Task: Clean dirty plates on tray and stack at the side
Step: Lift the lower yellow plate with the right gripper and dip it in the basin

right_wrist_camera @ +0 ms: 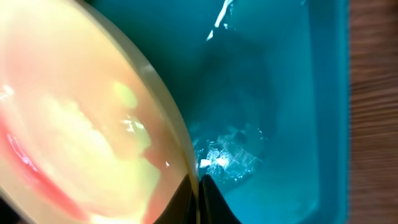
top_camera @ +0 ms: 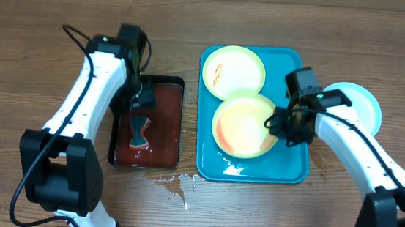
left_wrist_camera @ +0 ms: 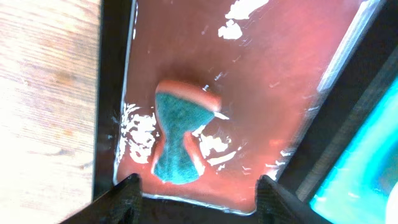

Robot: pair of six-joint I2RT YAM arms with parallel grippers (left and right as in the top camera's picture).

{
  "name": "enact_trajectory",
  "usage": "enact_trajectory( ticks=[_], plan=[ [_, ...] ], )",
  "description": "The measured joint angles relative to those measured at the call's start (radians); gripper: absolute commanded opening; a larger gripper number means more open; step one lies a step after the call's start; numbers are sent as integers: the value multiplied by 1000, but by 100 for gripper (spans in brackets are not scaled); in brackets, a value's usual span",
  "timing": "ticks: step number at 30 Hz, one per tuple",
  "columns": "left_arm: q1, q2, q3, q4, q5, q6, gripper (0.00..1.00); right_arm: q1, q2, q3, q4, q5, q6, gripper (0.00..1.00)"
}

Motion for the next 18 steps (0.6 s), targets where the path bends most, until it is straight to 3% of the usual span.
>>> enact_trajectory(
  ticks=[2, 3, 7, 11, 18],
  plan=[
    [11, 0, 105, -69, 24, 2, 88, 9, -11, 97, -63, 18, -29, 4],
    [24, 0, 171, -103, 39, -2, 89, 19, -14, 141, -85, 31, -39, 4],
    [94, -1, 367, -164, 115, 2, 92, 109, -19, 281, -113, 89, -68, 4],
    [163, -2, 510, -199, 235, 2, 94, 240, -20, 331, -19, 145, -79, 4],
    [215, -2, 594, -248, 346, 2, 95, 460, 15, 335, 160, 257, -63, 4]
  ],
)
